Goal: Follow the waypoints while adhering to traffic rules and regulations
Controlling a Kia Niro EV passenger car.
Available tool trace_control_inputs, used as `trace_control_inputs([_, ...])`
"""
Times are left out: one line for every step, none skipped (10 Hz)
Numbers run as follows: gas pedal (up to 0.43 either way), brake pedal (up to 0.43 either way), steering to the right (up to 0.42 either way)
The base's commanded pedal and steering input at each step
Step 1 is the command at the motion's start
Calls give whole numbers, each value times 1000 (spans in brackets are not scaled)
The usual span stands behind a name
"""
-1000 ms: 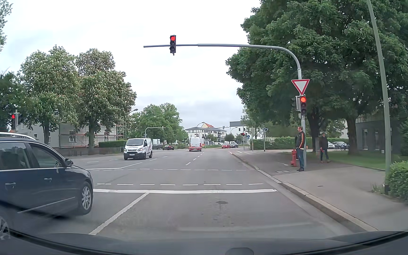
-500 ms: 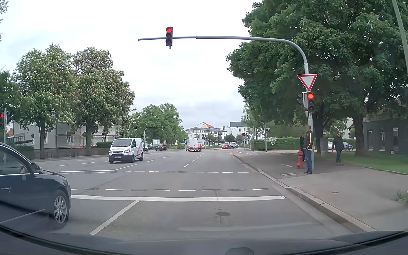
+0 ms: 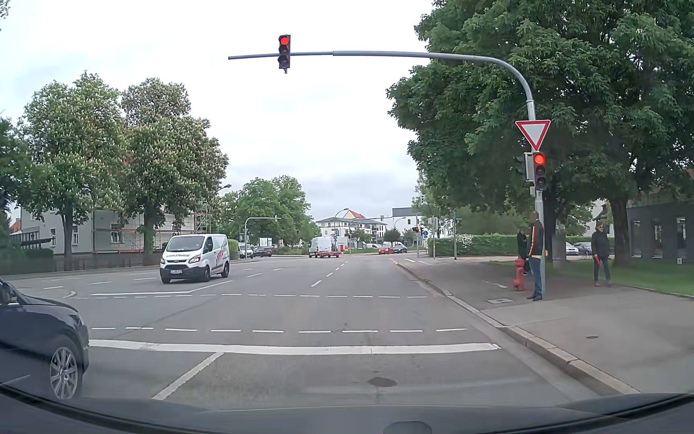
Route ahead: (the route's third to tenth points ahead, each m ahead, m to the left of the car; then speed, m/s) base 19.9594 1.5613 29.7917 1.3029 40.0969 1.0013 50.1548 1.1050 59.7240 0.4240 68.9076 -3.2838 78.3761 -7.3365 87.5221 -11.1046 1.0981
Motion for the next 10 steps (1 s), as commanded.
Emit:
trace_control_inputs([0, 207, -18])
trace_control_inputs([0, 207, -19])
trace_control_inputs([0, 207, -21])
trace_control_inputs([0, 207, -23])
trace_control_inputs([0, 207, -24])
trace_control_inputs([0, 207, -25])
trace_control_inputs([0, 207, -25])
trace_control_inputs([0, 207, -25])
trace_control_inputs([0, 207, -25])
trace_control_inputs([0, 213, -25])
